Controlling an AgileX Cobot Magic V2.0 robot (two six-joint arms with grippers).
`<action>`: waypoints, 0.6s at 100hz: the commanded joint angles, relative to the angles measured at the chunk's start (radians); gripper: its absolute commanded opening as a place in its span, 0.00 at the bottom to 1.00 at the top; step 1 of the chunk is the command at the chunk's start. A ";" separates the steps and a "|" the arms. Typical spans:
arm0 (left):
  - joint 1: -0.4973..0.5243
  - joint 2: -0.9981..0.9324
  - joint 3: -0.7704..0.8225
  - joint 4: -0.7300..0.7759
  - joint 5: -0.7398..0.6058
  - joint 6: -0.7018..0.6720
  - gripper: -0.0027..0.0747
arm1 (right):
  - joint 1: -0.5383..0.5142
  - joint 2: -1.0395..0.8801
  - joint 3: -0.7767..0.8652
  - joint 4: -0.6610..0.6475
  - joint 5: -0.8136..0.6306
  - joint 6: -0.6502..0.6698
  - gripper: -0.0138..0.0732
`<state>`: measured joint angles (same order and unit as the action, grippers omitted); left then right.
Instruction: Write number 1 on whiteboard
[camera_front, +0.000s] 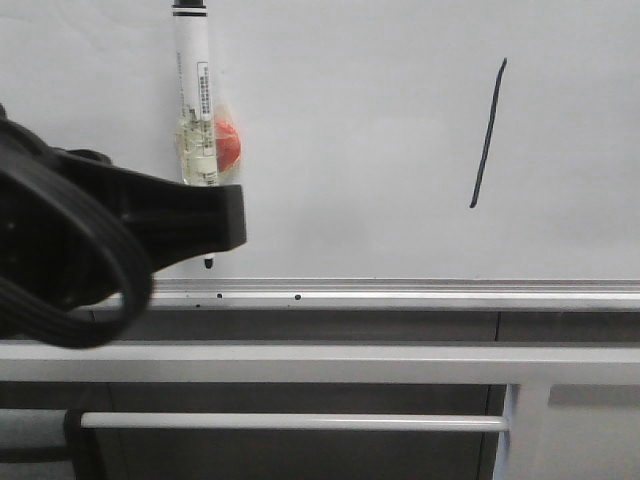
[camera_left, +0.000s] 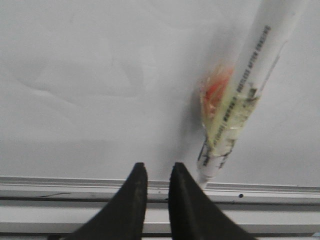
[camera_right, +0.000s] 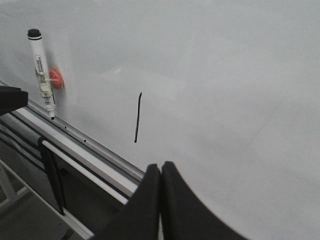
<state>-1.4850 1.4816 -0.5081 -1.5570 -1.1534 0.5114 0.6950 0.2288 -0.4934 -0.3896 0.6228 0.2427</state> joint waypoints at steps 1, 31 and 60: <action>-0.009 -0.078 -0.020 -0.020 -0.231 0.135 0.01 | -0.005 0.011 -0.024 -0.023 -0.062 -0.005 0.11; -0.003 -0.262 -0.018 -0.062 -0.231 0.530 0.01 | -0.005 -0.026 0.047 -0.005 -0.164 -0.005 0.11; -0.003 -0.636 0.056 -0.063 -0.231 0.852 0.01 | -0.005 -0.120 0.342 -0.013 -0.653 -0.004 0.11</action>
<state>-1.4850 0.9839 -0.4502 -1.6721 -1.1719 1.2707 0.6950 0.1012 -0.1846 -0.3318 0.1986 0.2427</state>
